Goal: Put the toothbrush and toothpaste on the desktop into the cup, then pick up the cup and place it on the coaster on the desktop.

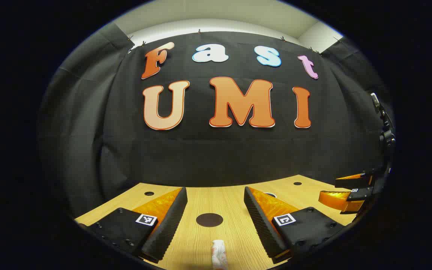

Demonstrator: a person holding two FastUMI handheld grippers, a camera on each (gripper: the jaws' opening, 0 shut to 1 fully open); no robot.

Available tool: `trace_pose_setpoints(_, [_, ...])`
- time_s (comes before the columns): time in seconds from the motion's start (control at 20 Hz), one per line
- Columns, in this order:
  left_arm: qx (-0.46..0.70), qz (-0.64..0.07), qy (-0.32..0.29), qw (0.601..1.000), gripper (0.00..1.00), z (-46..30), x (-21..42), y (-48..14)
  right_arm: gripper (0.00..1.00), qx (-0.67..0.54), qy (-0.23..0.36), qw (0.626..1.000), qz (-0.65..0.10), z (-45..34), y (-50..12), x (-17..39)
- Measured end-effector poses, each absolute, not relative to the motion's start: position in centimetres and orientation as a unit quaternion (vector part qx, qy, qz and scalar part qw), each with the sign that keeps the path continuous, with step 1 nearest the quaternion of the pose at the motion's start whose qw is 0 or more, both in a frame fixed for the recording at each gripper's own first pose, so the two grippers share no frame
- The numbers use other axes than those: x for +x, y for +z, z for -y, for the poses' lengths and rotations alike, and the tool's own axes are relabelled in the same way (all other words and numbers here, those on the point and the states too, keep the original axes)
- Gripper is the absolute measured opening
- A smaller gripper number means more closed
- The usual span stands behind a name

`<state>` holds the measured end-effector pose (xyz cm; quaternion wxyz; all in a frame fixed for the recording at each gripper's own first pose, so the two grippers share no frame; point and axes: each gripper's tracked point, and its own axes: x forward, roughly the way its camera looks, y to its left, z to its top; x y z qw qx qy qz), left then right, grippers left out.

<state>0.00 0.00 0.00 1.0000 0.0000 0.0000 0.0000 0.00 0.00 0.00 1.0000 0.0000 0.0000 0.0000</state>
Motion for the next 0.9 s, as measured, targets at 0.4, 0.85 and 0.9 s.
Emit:
trace_pose_setpoints(0.4, [0.008,0.036,0.006,0.999,0.96,-0.2,-0.1,2.2,0.98,-0.029,0.000,0.998,0.050,-0.9,3.3,-0.4])
trace_pose_setpoints(0.85, [0.000,0.042,0.022,0.999,0.96,-1.8,0.2,3.9,0.98,-0.043,0.035,0.997,0.049,-3.2,3.5,0.3])
trace_pose_setpoints(0.9, [0.000,0.039,0.020,0.999,0.96,-1.8,0.2,3.8,0.98,-0.043,0.038,0.997,0.043,-3.5,3.2,0.5])
